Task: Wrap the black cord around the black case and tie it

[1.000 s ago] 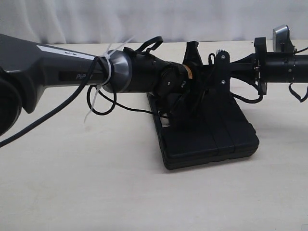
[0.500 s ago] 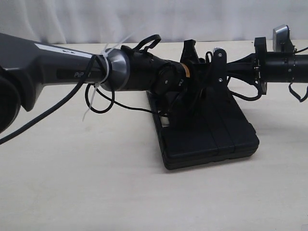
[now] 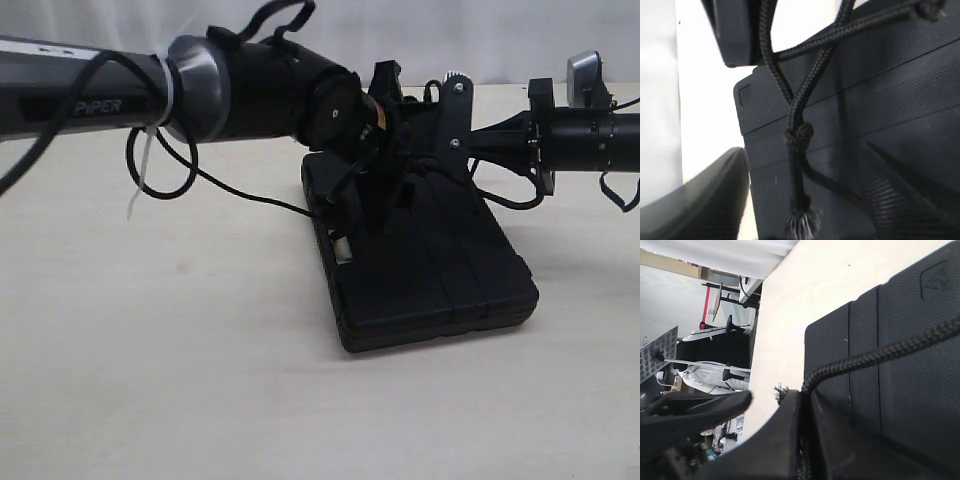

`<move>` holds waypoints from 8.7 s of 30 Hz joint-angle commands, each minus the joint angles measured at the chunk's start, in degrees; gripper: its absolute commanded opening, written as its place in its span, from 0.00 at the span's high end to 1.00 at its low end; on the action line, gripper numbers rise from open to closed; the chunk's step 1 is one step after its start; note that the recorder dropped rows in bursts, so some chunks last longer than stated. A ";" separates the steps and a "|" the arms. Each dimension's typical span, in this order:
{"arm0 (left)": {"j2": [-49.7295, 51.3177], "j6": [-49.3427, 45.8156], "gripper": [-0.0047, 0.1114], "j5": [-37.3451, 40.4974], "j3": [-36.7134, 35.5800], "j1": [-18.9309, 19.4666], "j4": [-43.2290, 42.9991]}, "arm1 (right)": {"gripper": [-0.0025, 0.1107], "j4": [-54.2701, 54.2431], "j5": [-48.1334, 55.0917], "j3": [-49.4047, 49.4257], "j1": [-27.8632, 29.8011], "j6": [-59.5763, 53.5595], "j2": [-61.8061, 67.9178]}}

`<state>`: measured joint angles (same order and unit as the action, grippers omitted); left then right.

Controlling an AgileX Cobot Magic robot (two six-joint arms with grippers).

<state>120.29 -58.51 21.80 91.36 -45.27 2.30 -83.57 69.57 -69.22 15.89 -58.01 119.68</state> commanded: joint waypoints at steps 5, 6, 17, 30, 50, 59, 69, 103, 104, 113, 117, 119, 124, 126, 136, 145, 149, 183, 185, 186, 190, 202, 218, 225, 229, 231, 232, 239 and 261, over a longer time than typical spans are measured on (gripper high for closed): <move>-3.61 6.01 0.44 7.58 0.03 -0.92 22.86 | 0.94 -0.56 0.39 0.26 -0.03 -1.27 -0.52; -3.42 6.01 0.44 8.32 0.03 -0.92 26.79 | 0.94 -0.56 0.39 0.26 -0.03 -1.27 -0.52; -0.27 14.84 0.44 3.87 0.03 -1.96 49.23 | 0.94 -0.56 0.39 0.26 -0.03 -1.26 -0.52; 4.37 21.34 0.65 -6.91 0.03 -2.10 52.32 | 0.94 -0.69 0.39 0.26 -1.35 -1.56 -0.52; 4.52 16.12 0.96 5.93 0.03 -1.36 46.44 | 0.55 1.59 0.39 -6.00 1.60 -1.86 -4.95; 4.52 16.35 0.96 6.77 2.02 2.63 46.65 | 0.60 33.89 -6.05 -5.60 -2.43 12.97 -19.86; 4.39 16.35 0.96 10.05 4.74 3.29 46.80 | 0.60 63.29 -14.40 -0.82 -16.25 31.04 -26.17; -24.90 16.39 0.96 0.95 4.74 7.26 33.16 | 0.60 67.31 -20.89 1.98 -16.70 40.96 -27.66; -25.30 16.39 0.96 -0.23 4.74 7.26 32.53 | 0.60 66.57 -20.76 1.98 -16.70 40.52 -27.66; -26.02 16.29 0.96 -2.77 6.57 7.26 29.20 | 0.60 62.19 -20.21 1.98 -16.70 37.81 -27.66; -26.11 16.14 0.96 -2.83 7.28 7.26 29.20 | 0.60 57.64 -19.84 1.98 -16.70 33.89 -27.66; -26.11 16.14 0.96 -2.60 7.45 7.26 29.20 | 0.60 51.99 -19.58 1.98 -16.70 29.58 -27.66; -26.00 16.14 0.96 0.33 7.45 7.26 29.31 | 0.60 28.50 -19.84 3.39 -16.70 5.90 -27.66; -26.00 15.62 0.96 0.58 7.45 7.26 29.20 | 0.60 22.85 -22.92 5.99 -17.34 -2.23 -27.54; -26.00 15.21 0.96 2.52 7.45 7.26 29.32 | 0.59 9.82 -49.50 11.36 -30.31 -22.22 -22.73; -26.00 14.13 0.96 0.09 7.45 7.26 29.23 | 0.60 9.48 -60.72 13.39 -33.28 -21.67 -12.86; -26.00 12.86 0.96 0.09 7.45 7.26 29.20 | 0.60 9.47 -61.20 13.51 -33.28 -21.67 -11.04; -3.60 -26.02 0.96 1.88 1.37 0.32 65.06 | 0.36 17.65 -62.84 16.73 -14.50 -1.41 -32.75; -0.87 -38.66 0.96 -0.42 1.48 -2.99 75.61 | 0.37 17.65 -58.96 15.37 -8.82 -0.17 -34.48; 0.94 -46.85 0.96 -1.86 2.20 -4.88 80.74 | 0.38 17.65 -56.90 14.85 -6.39 0.07 -35.36; 9.13 -63.52 0.95 -0.83 8.95 -9.89 94.31 | 0.38 18.28 -53.91 14.58 -1.79 4.61 -37.28; 3.61 -19.95 0.39 7.64 12.04 -12.11 50.09 | 0.38 18.28 -50.22 14.58 -2.03 4.50 -37.18; -8.65 33.11 0.83 44.93 12.04 1.02 -4.16 | 0.38 54.16 -48.46 14.58 -15.28 11.38 -26.83; -8.65 32.67 0.83 43.31 12.04 5.87 0.25 | 0.38 62.96 -52.47 14.58 -16.68 12.28 -24.65; -8.65 31.62 0.83 41.75 12.04 6.63 1.81 | 0.40 65.24 -54.35 14.58 -16.68 14.93 -22.31; -8.65 31.25 0.83 41.51 12.04 6.63 2.87 | 0.48 69.83 -54.84 14.58 -16.68 20.32 -20.48; -8.65 31.03 0.83 41.51 12.04 6.63 3.00 | 0.54 72.32 -54.84 14.58 -16.68 22.31 -19.77; -8.65 29.94 0.83 41.60 12.04 6.63 3.14 | 0.94 100.82 -50.68 14.58 -16.68 34.83 -17.76; -8.65 23.88 0.83 33.55 7.30 6.63 6.34 | 0.67 147.68 -45.30 14.58 -17.37 62.01 -11.44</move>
<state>112.24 -32.40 58.36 101.07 -38.70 8.02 62.62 23.96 -54.51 -1.38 3.46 107.98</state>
